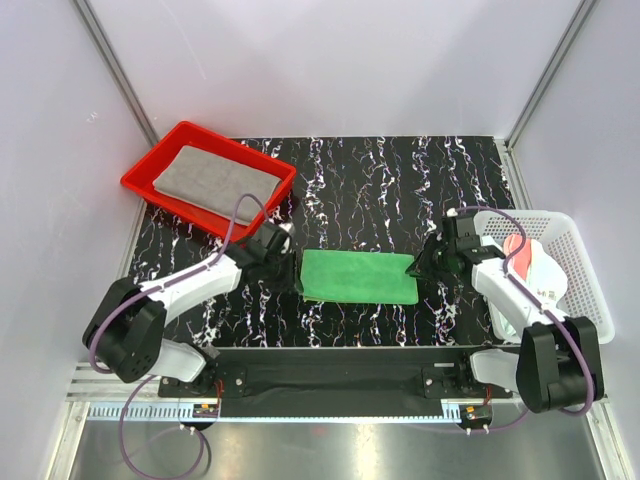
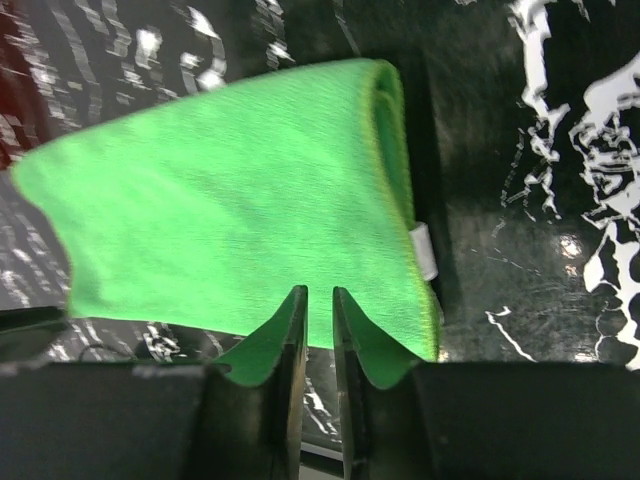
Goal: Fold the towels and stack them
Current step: Neatly place the folded towel into the bin
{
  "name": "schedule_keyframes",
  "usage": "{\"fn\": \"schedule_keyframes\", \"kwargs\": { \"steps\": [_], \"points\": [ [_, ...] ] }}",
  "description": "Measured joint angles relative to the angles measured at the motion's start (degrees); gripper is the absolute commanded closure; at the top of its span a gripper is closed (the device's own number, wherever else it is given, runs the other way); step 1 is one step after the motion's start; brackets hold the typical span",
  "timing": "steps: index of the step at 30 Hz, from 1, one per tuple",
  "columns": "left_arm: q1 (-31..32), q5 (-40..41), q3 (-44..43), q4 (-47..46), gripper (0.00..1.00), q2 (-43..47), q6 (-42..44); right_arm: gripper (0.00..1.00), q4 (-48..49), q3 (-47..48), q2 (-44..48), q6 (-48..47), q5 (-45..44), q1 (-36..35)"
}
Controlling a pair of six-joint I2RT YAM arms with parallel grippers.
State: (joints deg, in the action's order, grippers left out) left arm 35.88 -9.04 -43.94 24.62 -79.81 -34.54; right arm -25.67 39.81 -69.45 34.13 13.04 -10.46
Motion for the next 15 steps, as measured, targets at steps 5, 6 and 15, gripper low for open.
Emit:
{"fn": "schedule_keyframes", "kwargs": {
  "steps": [5, 6, 15],
  "points": [
    [0.11, -2.47, -3.32, -4.52, 0.95, 0.11, -1.92, 0.82, 1.66, -2.91, -2.73, 0.02, 0.17, 0.0],
    [0.24, -2.93, -3.32, -5.53, 0.96, 0.11, -2.05, 0.82, 1.95, -3.43, -3.1, 0.02, 0.17, 0.0],
    [0.63, -4.31, 2.86, -12.57, 1.0, -4.0, -2.56, 0.85, 3.58, -4.98, -6.47, 0.02, -0.44, 0.0]
  ]
}}
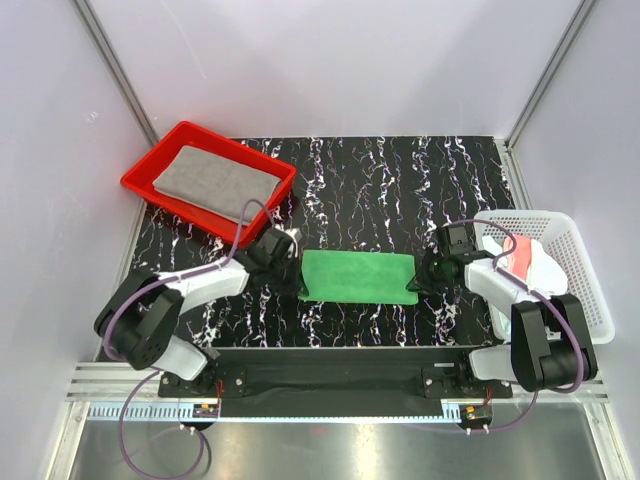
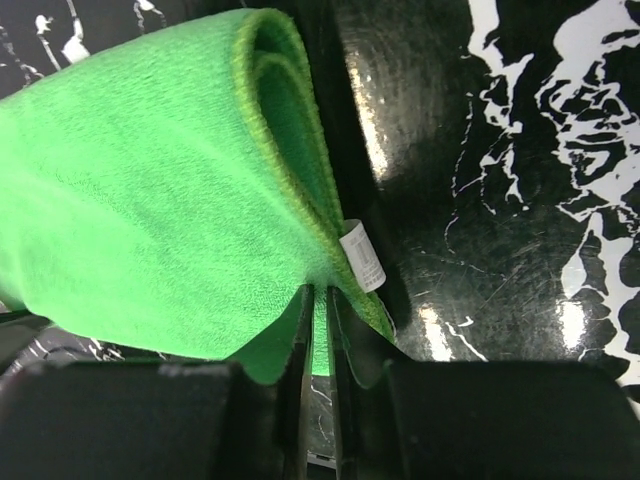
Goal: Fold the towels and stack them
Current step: Neatly place the folded towel into the bin
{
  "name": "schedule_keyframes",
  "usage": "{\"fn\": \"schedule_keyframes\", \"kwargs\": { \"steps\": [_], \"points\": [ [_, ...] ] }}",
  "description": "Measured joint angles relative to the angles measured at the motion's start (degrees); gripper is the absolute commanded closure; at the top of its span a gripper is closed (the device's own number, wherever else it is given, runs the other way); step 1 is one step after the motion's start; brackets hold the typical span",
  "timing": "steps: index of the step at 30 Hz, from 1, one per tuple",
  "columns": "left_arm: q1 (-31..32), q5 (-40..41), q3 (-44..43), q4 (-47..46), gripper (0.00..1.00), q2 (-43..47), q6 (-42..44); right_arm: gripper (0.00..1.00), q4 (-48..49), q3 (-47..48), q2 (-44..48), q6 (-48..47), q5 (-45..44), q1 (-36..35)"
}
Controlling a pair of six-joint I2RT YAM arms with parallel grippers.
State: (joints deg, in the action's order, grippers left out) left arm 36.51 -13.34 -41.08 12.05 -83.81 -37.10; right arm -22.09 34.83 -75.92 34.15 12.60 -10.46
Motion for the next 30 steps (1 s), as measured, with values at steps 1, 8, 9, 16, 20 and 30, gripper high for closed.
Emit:
{"fn": "schedule_keyframes", "kwargs": {
  "steps": [1, 8, 9, 16, 20, 30],
  "points": [
    [0.0, -0.02, 1.16, -0.2, 1.0, -1.07, -0.09, 0.85, -0.02, 0.0, -0.28, 0.0, -0.17, 0.0],
    [-0.02, -1.38, 1.4, -0.17, 0.71, -2.47, -0.28, 0.87, 0.09, 0.0, -1.16, 0.24, -1.57, 0.0],
    [-0.02, -1.18, 0.79, 1.07, 0.65, -2.25, -0.13, 0.87, 0.09, 0.0, -1.14, 0.26, -1.62, 0.0],
    [-0.52, 5.07, -5.99, 10.88, 0.47, 4.9, 1.84, 0.85, -0.31, 0.02, -0.07, 0.26, -2.08, 0.0],
    [-2.58, 5.53, -6.99, 9.7, 0.45, 4.09, 3.19, 0.73, -0.92, 0.5, 2.47, 0.13, -1.29, 0.0],
    [-4.66, 1.18, -6.1, 1.86, 0.44, -7.58, 4.11, 0.48, -3.58, 6.71, 9.01, -1.88, -0.72, 0.0]
  ]
}}
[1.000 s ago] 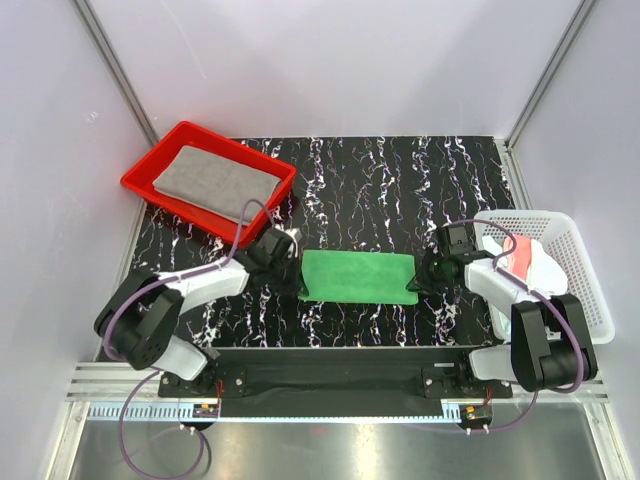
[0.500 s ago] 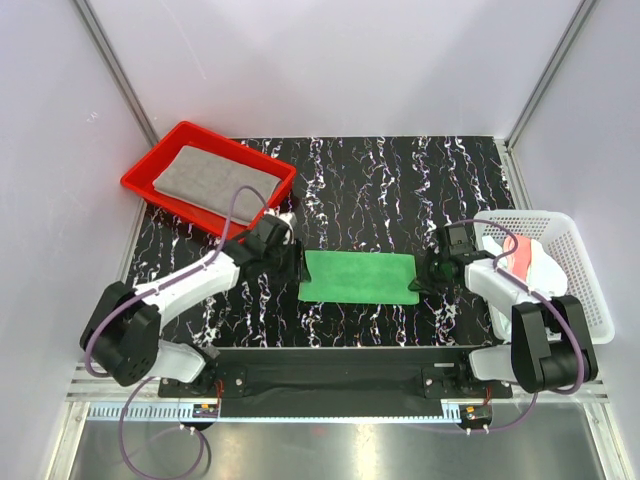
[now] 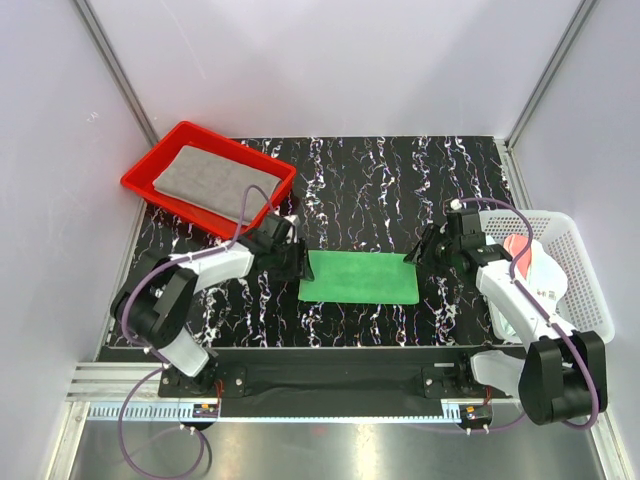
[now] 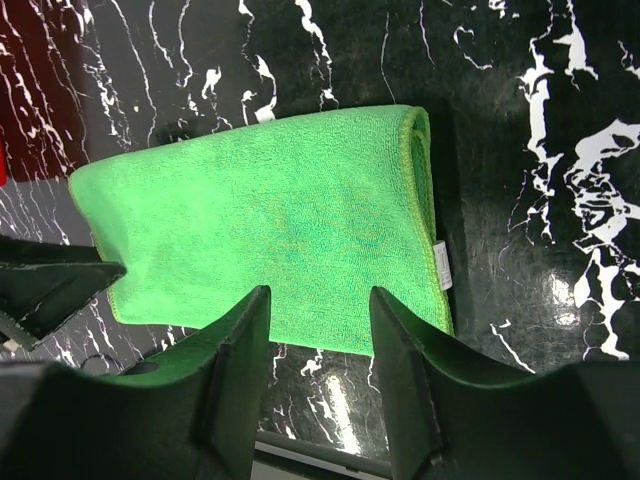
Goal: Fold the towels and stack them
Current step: Neatly place the folded towel into the bin
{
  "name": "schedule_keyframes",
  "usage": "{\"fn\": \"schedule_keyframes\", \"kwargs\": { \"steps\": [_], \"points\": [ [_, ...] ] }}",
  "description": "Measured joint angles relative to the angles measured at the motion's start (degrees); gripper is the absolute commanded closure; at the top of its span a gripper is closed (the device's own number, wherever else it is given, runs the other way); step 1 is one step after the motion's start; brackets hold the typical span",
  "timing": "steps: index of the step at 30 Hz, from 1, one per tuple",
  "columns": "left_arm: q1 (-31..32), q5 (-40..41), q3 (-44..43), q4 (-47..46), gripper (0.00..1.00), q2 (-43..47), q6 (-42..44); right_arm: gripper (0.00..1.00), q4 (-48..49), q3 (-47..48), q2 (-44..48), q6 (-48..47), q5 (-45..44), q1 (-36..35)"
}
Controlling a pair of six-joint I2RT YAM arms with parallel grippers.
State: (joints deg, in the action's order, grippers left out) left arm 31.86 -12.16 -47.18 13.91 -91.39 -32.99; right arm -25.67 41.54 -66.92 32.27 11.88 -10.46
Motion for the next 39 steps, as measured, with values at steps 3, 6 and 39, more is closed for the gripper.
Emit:
{"fn": "schedule_keyframes", "kwargs": {
  "steps": [3, 6, 39],
  "points": [
    [0.0, -1.68, -0.09, -2.71, 0.44, -1.27, -0.07, 0.5, -0.2, 0.09, 0.55, -0.42, -0.02, 0.0],
    [0.0, -3.21, -0.48, -4.96, 0.46, -2.56, -0.46, 0.5, -0.7, 0.09, 0.55, -0.59, -0.22, 0.0],
    [-4.31, 26.71, -30.14, 25.88, 1.0, -4.13, 23.63, 0.5, 0.9, 0.07, 0.02, -1.68, -0.13, 0.0]
  ]
}}
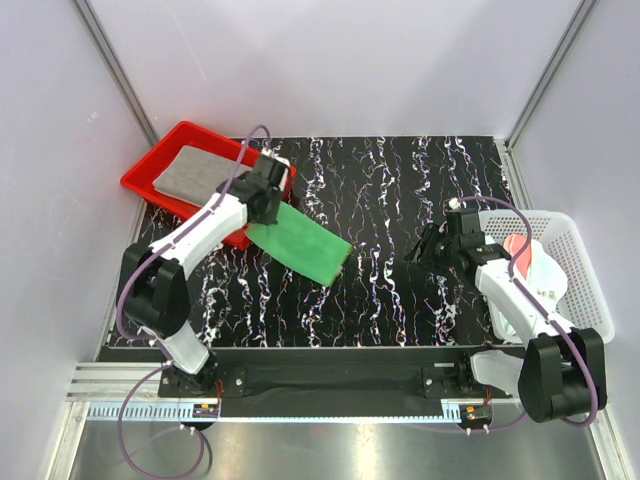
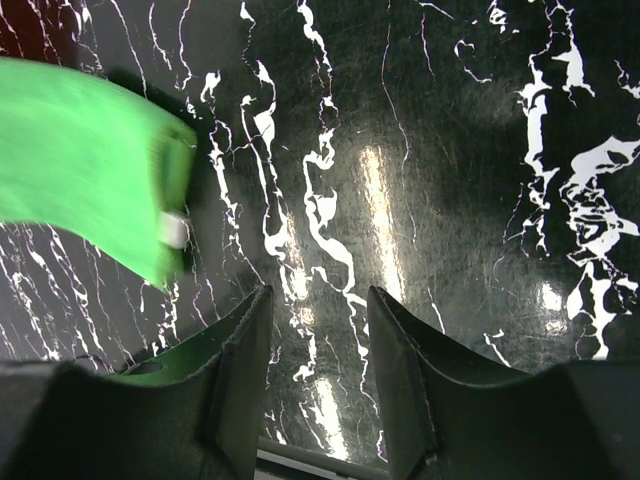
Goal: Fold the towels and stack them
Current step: Neatly place the folded towel into the bin
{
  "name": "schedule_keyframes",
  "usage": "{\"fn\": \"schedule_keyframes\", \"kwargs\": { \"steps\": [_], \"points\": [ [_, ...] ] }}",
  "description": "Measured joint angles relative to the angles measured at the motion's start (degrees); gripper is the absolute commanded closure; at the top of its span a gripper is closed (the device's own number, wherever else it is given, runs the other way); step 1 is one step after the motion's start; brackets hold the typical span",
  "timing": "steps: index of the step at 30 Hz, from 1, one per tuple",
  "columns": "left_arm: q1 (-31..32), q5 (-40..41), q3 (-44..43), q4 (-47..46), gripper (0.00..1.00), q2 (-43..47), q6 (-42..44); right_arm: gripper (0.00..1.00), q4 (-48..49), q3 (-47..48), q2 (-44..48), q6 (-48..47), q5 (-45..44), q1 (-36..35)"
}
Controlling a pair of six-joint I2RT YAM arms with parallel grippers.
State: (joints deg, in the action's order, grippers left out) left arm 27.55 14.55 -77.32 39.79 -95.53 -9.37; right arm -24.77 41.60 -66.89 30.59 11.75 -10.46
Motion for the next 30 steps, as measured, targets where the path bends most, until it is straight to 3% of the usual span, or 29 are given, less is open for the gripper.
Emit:
{"fn": "schedule_keyframes", "kwargs": {
  "steps": [8, 19, 23, 26, 27, 30],
  "points": [
    [-9.94, 11.28, -8.7, 0.72, 1.0, -1.97, 11.69, 0.51, 2.95, 0.15, -4.0, -0.96, 0.46, 0.0],
    [-21.88, 14.78, -15.93, -6.56, 1.0, -12.0, 21.64, 0.52, 7.02, 3.3, -12.35, -3.45, 1.36, 0.0],
    [-25.0, 13.99, -24.68, -8.28, 1.0, -18.34, 23.15, 0.52, 8.0, 3.87, -13.35, -4.0, 1.33, 0.0],
    [-27.41, 14.23, -35.85, -9.22, 0.98, -26.56, 24.33, 0.51, 8.5, 4.07, -13.88, -4.28, 1.29, 0.0],
    [-28.17, 14.25, -39.65, -9.73, 0.72, -29.57, 24.41, 0.51, 8.57, 4.13, -14.01, -4.35, 1.29, 0.0],
    [-30.16, 14.53, -44.22, -10.43, 0.22, -34.47, 24.57, 0.49, 8.63, 4.22, -14.43, -4.7, 1.22, 0.0]
  ]
}}
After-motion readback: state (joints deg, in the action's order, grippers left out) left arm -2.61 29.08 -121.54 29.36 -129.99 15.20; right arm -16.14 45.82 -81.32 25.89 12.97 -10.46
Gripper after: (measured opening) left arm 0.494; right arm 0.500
